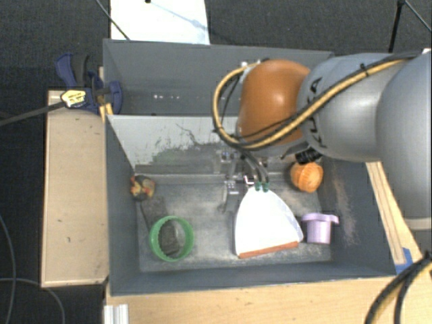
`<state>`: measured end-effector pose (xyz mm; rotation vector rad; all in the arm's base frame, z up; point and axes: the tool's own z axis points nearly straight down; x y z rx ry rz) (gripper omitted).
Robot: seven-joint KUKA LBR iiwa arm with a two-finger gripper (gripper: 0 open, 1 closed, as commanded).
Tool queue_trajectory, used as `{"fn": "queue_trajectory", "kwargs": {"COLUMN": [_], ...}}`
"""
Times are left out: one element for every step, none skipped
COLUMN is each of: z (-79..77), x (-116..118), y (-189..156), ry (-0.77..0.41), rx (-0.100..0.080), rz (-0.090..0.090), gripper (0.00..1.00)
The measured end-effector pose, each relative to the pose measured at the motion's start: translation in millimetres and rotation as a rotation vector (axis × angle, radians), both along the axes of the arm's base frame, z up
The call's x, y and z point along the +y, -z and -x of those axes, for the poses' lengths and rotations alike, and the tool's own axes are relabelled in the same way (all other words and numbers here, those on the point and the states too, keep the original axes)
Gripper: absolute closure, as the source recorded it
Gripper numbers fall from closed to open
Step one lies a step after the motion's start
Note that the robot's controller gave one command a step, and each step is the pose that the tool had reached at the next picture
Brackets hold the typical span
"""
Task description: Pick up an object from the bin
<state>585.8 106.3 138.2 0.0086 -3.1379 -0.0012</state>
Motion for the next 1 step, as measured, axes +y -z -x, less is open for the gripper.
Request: {"fn": "queue_trajectory", "kwargs": {"z": [-1.2], "x": [-0.4], "y": [-4.8], "ry": [0.002], "rx": [-0.006], "rz": [-0.001], "gripper": [0.00]}}
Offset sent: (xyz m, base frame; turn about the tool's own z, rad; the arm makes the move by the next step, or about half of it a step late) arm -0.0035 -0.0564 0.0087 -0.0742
